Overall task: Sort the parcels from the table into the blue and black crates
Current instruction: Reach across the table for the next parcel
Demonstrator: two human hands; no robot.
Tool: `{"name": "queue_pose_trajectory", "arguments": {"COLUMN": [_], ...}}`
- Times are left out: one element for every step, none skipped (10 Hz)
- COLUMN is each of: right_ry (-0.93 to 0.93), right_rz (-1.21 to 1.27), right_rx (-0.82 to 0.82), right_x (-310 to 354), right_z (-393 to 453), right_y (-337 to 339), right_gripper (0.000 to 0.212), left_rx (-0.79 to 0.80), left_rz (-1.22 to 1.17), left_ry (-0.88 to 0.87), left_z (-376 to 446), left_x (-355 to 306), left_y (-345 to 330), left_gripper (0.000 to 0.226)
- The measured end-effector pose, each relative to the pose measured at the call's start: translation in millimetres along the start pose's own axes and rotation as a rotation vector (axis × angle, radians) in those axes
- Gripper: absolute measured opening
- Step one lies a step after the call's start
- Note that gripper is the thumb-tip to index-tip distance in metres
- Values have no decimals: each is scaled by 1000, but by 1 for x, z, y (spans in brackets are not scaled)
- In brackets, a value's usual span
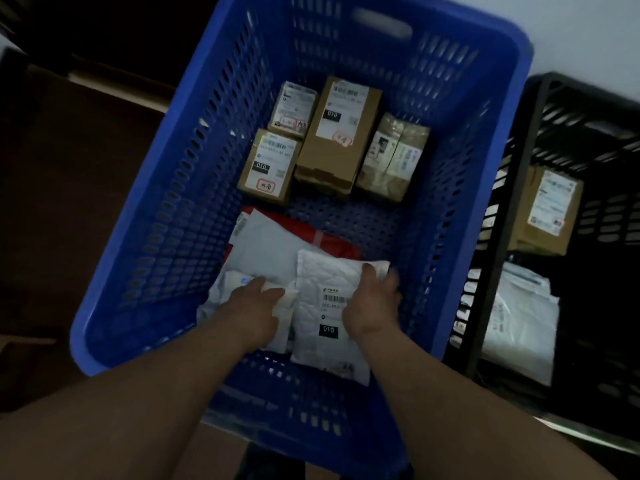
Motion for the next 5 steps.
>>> {"name": "queue_pose_trajectory", "arguments": {"right_ry": [118,124,-55,24,59], "right_rz": [-565,-719,-505,-487,-445], "right_rx": [51,280,561,679,739], "right_x": [-6,-17,-20,-5,-6], "right_z": [-3,-7,-15,-33,-38], "right_y": [-16,-38,-51,-40,-32], "right_gripper": [103,104,74,56,46], "left_rx": [49,44,18,15,2], "left_rz": [114,252,293,261,229], "left_ry": [-26,-51,-43,-9,48], "left_z": [7,11,12,10,-2], "left_x": [5,2,0,-5,-16], "left_y": [-6,-8,-9,-7,-3], "left_gripper": [62,69,73,71,73]}}
Point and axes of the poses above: each hand's wrist, its own z-axis towards the middle knuckle, its own y-axis out of the back of the hand, x = y × z, the point moved 2 cm from there along z, towards the middle knuckle, and after that the axes turned 4 degrees about z, right-handed, at the moved point
